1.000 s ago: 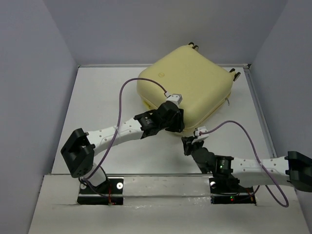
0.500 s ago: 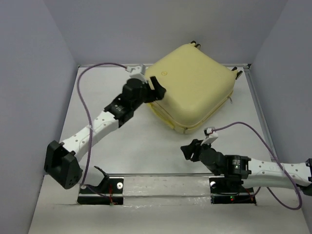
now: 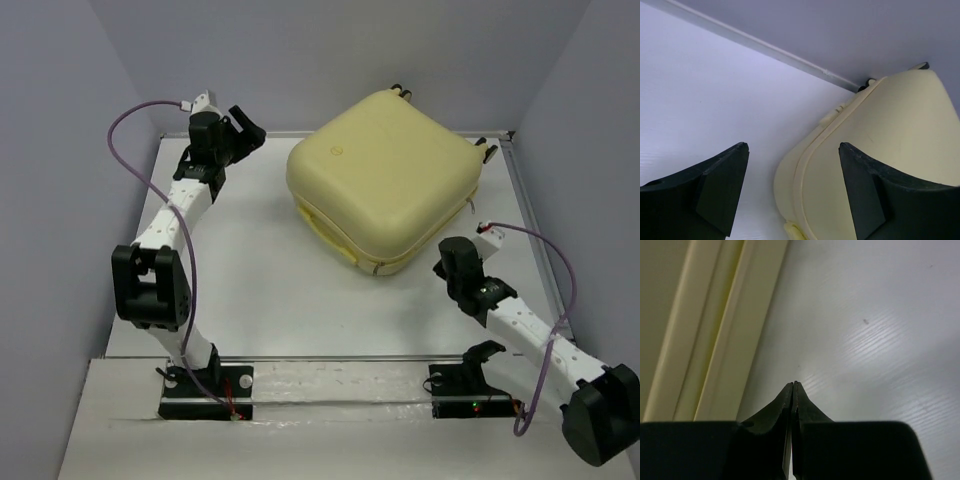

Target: Pack the luggage

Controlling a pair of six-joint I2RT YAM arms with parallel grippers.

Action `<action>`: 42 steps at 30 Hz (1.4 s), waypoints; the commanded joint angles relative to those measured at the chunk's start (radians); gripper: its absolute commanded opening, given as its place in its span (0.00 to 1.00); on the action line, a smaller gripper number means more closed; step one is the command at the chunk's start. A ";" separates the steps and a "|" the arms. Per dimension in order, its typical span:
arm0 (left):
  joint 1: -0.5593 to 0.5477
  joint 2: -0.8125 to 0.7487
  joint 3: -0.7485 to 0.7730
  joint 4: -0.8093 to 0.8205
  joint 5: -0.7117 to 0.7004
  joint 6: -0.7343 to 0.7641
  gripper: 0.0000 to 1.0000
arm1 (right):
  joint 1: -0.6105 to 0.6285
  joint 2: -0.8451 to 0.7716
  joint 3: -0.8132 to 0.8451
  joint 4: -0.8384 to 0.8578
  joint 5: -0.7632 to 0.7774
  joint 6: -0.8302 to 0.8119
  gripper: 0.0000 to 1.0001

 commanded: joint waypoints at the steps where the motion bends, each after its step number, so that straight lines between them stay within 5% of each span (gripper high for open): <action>1: -0.002 0.164 0.133 -0.017 0.141 0.010 0.83 | -0.193 0.093 0.090 0.204 -0.197 -0.134 0.07; 14: -0.117 0.459 0.330 0.006 0.174 -0.001 0.83 | -0.288 0.400 0.265 0.387 -0.377 -0.241 0.07; 22: -0.173 0.154 -0.196 0.371 0.025 -0.149 0.78 | -0.288 0.561 0.377 0.551 -0.832 -0.356 0.07; 30: -0.269 -0.176 -0.563 0.456 -0.161 -0.174 0.77 | -0.279 0.744 0.604 0.559 -1.297 -0.360 0.07; 36: -0.152 -0.354 -0.726 0.453 -0.245 -0.223 0.78 | -0.279 0.582 0.449 0.544 -1.073 -0.347 0.07; 40: -0.036 -0.299 -0.588 0.386 -0.136 -0.204 0.80 | -0.279 0.428 0.307 0.501 -0.832 -0.312 0.09; 42: 0.002 -0.232 -0.463 0.302 -0.071 -0.181 0.80 | -0.279 0.347 0.258 0.462 -0.769 -0.312 0.19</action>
